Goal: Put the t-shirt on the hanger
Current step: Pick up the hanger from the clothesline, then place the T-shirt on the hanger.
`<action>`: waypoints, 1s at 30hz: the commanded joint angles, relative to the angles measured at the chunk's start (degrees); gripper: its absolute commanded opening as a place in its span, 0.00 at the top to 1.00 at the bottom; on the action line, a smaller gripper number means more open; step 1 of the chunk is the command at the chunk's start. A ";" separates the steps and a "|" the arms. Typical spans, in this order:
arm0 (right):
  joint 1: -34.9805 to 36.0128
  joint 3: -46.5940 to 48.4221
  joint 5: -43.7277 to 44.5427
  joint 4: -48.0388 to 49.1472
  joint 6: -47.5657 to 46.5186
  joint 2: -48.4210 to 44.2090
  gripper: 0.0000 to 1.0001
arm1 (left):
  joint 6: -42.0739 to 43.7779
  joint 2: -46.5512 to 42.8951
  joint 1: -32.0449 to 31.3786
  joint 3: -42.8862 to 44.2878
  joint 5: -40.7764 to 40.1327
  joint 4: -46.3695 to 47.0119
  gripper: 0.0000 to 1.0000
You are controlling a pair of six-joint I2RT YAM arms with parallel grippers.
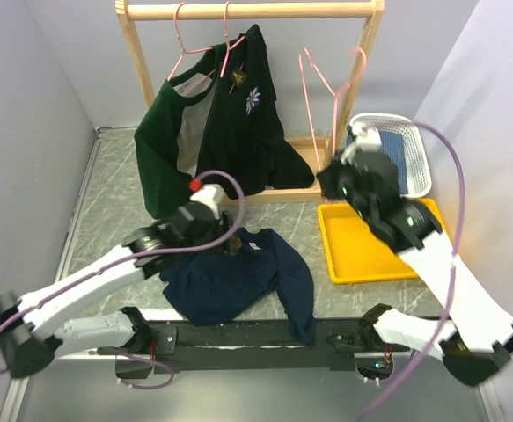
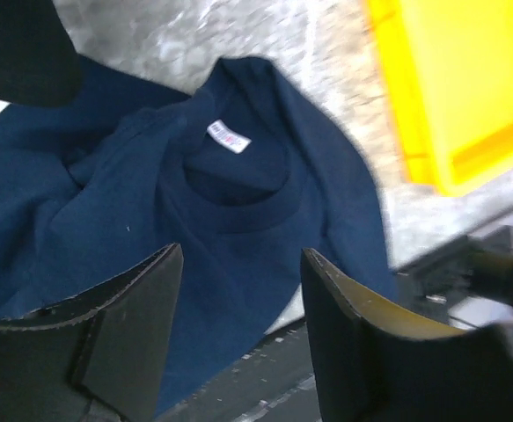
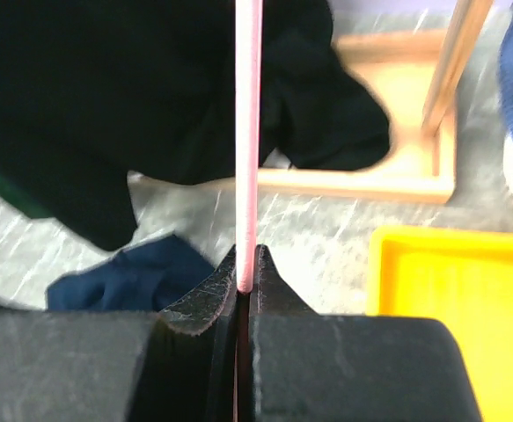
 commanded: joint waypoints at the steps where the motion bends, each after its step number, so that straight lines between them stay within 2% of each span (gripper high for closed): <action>1: 0.90 -9.75 -6.57 1.52 5.71 -10.09 1.00 | -2.69 7.23 -6.27 6.80 -14.45 -3.09 0.40; 5: 2.74 -20.04 -9.31 0.99 9.84 -18.11 1.00 | -4.09 18.37 -10.59 13.74 -25.08 -8.35 0.40; 9: 3.88 -27.60 -8.78 -1.37 12.48 -25.48 1.00 | -6.20 28.58 -12.97 23.75 -36.50 -18.80 0.39; 12: 3.97 -29.54 -9.66 -3.84 13.27 -28.83 1.00 | -7.26 35.71 -13.06 29.12 -40.47 -25.13 0.40; 14: 3.97 -30.51 -11.41 -4.81 13.71 -30.59 1.00 | -7.09 39.22 -13.06 30.45 -40.92 -26.12 0.41; 26: 4.06 -33.77 -16.33 -13.68 18.28 -39.56 1.00 | -11.39 46.53 -13.06 33.09 -48.12 -35.08 0.42; 30: 3.97 -35.08 -21.43 -14.83 18.90 -40.97 1.00 | -10.78 46.45 -11.92 33.10 -49.45 -34.05 0.49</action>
